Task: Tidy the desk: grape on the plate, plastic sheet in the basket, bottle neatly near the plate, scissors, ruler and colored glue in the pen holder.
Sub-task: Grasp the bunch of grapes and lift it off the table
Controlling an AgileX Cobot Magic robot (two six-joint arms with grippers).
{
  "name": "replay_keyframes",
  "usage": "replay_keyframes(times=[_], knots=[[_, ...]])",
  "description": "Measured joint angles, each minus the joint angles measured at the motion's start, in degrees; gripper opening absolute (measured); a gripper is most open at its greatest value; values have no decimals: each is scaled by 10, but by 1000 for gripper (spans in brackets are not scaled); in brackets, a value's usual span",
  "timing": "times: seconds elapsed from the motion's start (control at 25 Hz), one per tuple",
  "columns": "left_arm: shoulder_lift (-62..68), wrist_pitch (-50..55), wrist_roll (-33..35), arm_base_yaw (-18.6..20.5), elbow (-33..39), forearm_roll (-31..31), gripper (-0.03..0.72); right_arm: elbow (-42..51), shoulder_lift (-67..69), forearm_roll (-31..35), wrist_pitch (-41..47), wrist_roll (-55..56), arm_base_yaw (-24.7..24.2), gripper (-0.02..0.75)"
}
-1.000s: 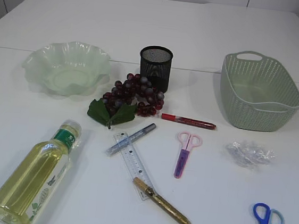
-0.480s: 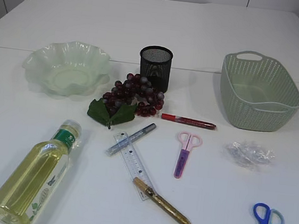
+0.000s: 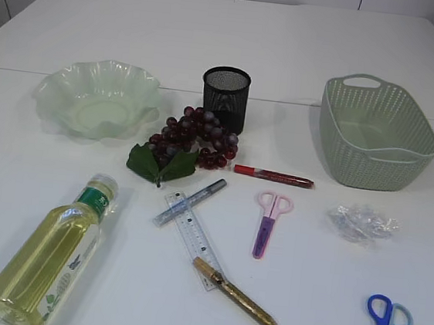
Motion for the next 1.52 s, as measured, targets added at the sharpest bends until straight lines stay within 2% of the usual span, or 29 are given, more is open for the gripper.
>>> replay_keyframes(times=[0.44, 0.68, 0.88, 1.08, 1.2, 1.36, 1.52], knots=[[0, 0, 0, 0, 0, -1, 554, 0, 0, -2, 0, 1, 0, 544], [38, -43, 0, 0, -24, -37, 524, -20, 0, -2, -44, 27, 0, 514], [169, -99, 0, 0, -36, -40, 522, -44, 87, -1, -65, 32, 0, 479], [316, -223, 0, 0, -38, -54, 520, -74, 215, 4, -142, 74, 0, 477], [421, -263, 6, 0, -56, -54, 515, -90, 296, 9, -163, 92, 0, 477], [554, -269, 49, 0, -131, -64, 512, -121, 396, 9, -168, 98, 0, 477], [690, -254, 92, 0, -245, -96, 509, -163, 482, 5, -170, 99, 0, 477]])
